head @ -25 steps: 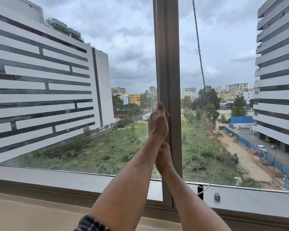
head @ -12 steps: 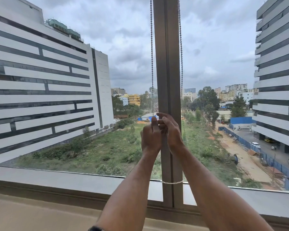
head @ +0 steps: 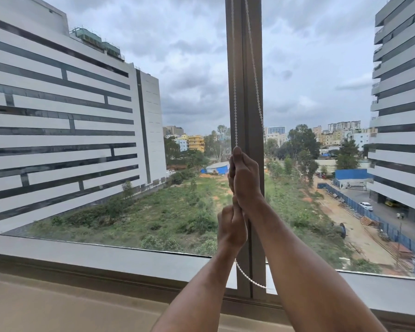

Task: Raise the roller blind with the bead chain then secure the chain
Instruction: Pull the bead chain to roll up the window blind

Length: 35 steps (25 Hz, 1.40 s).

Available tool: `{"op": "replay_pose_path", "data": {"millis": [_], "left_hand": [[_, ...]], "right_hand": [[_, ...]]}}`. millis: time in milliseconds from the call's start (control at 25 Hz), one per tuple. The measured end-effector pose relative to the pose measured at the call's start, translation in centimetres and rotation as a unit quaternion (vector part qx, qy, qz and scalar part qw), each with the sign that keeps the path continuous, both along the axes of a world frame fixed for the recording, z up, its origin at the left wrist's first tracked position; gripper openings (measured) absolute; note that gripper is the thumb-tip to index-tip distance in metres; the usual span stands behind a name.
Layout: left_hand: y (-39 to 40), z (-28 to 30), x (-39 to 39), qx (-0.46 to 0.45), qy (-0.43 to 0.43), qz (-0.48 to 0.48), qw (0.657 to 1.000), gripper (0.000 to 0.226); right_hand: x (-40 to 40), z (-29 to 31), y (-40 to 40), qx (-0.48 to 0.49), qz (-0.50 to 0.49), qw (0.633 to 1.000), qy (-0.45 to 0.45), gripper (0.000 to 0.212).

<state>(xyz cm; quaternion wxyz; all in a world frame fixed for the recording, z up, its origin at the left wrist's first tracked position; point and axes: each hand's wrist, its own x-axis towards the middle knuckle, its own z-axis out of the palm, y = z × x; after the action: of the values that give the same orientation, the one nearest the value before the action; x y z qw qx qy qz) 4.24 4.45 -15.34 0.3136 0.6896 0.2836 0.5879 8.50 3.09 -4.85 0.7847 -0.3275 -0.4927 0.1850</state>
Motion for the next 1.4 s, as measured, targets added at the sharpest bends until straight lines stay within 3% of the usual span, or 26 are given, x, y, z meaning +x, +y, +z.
{"op": "replay_pose_path", "data": {"millis": [160, 360, 480, 640, 1040, 1400], "left_hand": [[1.2, 0.3, -1.0, 0.018, 0.022, 0.023, 0.999, 0.081], [2.3, 5.3, -1.4, 0.003, -0.049, 0.059, 0.997, 0.053], [1.7, 9.0, -1.1, 0.013, -0.060, 0.027, 0.998, 0.046], [0.7, 12.3, 0.4, 0.011, -0.039, -0.047, 0.998, 0.059], [1.4, 11.4, 0.8, 0.016, -0.092, -0.028, 0.995, 0.062], [1.7, 8.8, 0.5, 0.023, -0.059, 0.018, 0.998, 0.063]], "right_hand": [[0.6, -2.3, 0.2, -0.026, -0.019, 0.999, 0.005, 0.051], [0.7, -5.7, 1.0, -0.041, -0.028, 0.999, 0.013, 0.054], [0.5, -7.2, 1.4, -0.043, 0.014, 0.999, 0.031, 0.042], [-0.5, -7.6, 0.9, -0.035, 0.002, 0.999, -0.005, 0.029], [1.6, -8.8, 0.5, -0.074, -0.084, 0.977, -0.181, 0.044], [1.8, -10.9, 0.7, -0.106, -0.112, 0.960, -0.233, 0.049]]}}
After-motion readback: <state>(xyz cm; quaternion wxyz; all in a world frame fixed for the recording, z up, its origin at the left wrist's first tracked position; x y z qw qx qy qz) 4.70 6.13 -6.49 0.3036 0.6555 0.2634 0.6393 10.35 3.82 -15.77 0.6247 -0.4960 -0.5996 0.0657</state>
